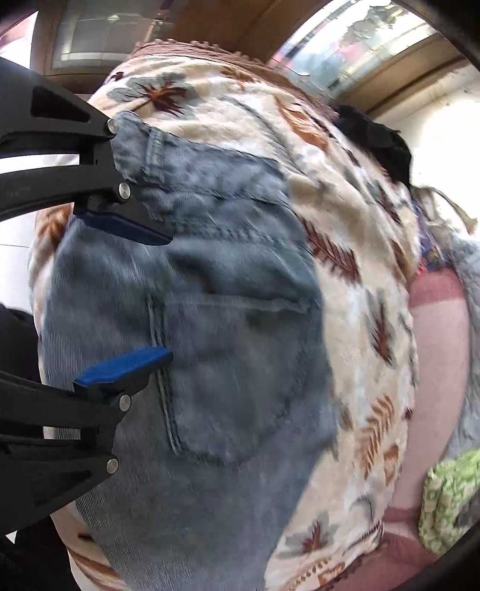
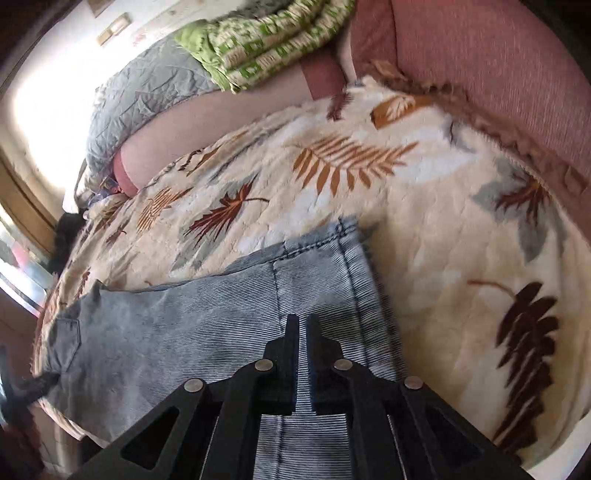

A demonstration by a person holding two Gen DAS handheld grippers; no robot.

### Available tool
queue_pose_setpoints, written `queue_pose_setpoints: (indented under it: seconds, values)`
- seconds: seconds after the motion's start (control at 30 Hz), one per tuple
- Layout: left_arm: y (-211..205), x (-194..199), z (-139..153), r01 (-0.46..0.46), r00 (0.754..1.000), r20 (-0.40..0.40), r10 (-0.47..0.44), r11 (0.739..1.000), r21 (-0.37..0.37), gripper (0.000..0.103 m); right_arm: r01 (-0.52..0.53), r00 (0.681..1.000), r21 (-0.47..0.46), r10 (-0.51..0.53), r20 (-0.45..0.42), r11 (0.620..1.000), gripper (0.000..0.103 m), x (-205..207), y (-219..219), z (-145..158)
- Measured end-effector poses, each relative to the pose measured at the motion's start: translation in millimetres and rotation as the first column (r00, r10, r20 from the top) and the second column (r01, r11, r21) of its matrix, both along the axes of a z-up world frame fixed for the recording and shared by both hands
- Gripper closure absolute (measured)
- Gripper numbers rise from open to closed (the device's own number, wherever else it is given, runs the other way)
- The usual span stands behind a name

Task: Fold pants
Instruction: 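Open both grippers, release the jeans and raise the tools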

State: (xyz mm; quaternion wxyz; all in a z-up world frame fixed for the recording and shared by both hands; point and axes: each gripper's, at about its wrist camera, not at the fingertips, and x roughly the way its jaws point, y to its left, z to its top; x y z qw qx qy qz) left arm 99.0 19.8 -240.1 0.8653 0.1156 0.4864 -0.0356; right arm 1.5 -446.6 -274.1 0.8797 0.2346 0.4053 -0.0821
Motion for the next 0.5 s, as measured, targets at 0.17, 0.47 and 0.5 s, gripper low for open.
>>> queue_pose_setpoints:
  seconds: [0.17,0.47,0.5]
  values:
    - [-73,-18,16,0.158,0.987,0.033,-0.157,0.987,-0.020,0.045,-0.013,1.000,0.066,0.015,-0.027,0.998,0.098,-3,-11,-9]
    - [-166,-60,78,0.281,0.931,0.244,-0.270,0.960,-0.008,0.036,0.002,0.963,0.033,-0.011,0.270,0.999,0.098,-36,-13,46]
    - [-173,-64,85,0.285,0.922,0.273,-0.273,0.959,-0.001,0.036,-0.002,0.957,0.032,-0.008,0.288,0.999,0.098,-34,-11,50]
